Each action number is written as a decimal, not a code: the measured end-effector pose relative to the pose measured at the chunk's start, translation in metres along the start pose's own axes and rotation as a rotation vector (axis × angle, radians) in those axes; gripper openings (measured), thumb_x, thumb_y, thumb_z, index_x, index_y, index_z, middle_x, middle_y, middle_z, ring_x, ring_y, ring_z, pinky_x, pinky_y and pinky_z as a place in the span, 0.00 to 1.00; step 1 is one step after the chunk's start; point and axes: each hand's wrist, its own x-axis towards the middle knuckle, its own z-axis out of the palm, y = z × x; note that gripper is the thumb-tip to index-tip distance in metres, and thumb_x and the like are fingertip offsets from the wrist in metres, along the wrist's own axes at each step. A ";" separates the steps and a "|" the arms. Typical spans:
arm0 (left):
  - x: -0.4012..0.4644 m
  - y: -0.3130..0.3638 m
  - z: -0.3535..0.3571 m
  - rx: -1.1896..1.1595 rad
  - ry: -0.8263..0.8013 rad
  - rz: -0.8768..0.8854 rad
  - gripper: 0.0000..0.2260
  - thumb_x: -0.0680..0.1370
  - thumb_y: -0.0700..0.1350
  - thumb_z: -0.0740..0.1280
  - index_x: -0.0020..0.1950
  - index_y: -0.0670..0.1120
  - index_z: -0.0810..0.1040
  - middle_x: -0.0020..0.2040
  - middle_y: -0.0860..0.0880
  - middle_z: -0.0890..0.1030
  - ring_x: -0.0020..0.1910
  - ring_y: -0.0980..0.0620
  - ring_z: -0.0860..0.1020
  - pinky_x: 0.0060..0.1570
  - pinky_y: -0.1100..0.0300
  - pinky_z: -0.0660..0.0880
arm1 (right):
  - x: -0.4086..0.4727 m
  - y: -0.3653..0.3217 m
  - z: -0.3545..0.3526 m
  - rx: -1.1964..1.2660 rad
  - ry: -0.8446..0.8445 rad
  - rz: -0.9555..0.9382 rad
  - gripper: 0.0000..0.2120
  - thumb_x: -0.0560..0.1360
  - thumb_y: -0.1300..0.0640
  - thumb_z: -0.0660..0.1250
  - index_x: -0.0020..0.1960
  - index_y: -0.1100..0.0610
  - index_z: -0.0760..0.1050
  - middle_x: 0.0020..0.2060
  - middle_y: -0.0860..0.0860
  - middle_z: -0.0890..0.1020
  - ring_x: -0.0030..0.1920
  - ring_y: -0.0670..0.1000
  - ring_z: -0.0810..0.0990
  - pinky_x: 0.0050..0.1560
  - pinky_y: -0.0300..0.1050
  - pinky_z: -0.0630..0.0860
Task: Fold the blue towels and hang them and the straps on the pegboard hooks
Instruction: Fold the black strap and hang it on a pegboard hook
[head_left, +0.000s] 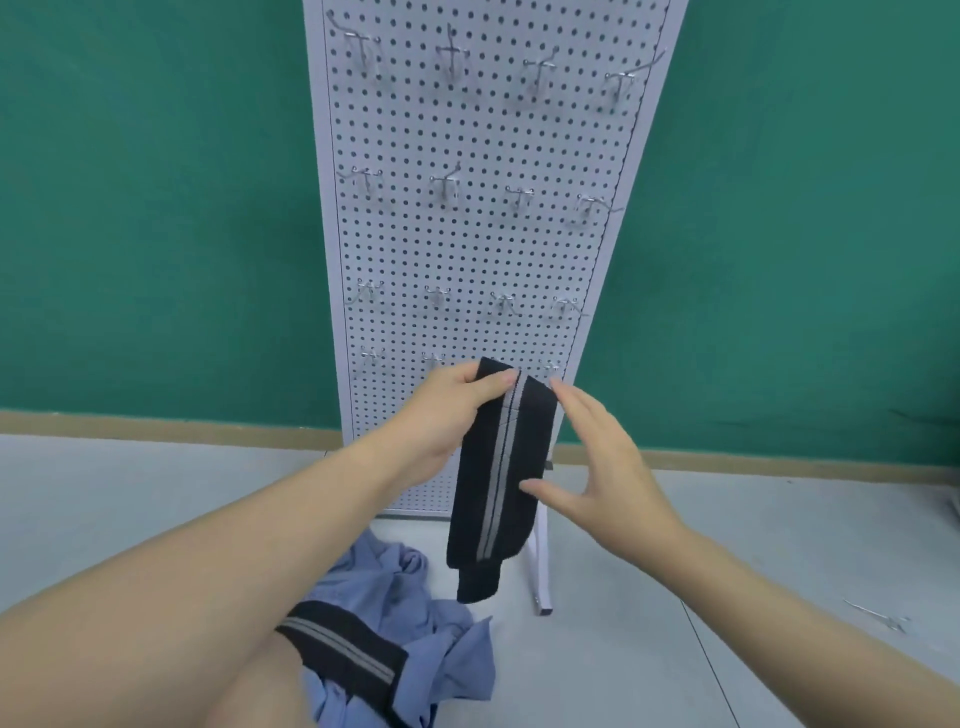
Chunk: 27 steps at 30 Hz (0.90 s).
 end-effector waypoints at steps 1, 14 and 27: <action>-0.001 -0.002 0.002 -0.043 -0.030 -0.018 0.11 0.84 0.44 0.66 0.61 0.40 0.82 0.54 0.43 0.87 0.52 0.47 0.86 0.51 0.54 0.81 | 0.002 -0.005 0.001 -0.006 0.068 -0.025 0.44 0.74 0.43 0.76 0.83 0.43 0.56 0.80 0.45 0.63 0.80 0.46 0.61 0.79 0.52 0.62; 0.002 -0.009 0.022 -0.176 -0.178 0.000 0.13 0.86 0.37 0.59 0.67 0.41 0.78 0.62 0.43 0.85 0.61 0.48 0.83 0.62 0.54 0.79 | 0.011 -0.004 -0.006 0.444 0.103 0.426 0.26 0.73 0.38 0.70 0.49 0.62 0.83 0.44 0.59 0.87 0.47 0.63 0.85 0.51 0.64 0.82; 0.001 -0.028 0.029 0.123 -0.157 -0.054 0.05 0.82 0.40 0.68 0.55 0.45 0.83 0.49 0.47 0.87 0.48 0.50 0.83 0.54 0.54 0.78 | 0.014 0.026 -0.022 0.394 0.391 0.551 0.19 0.84 0.51 0.60 0.48 0.66 0.79 0.40 0.58 0.85 0.42 0.59 0.84 0.48 0.59 0.82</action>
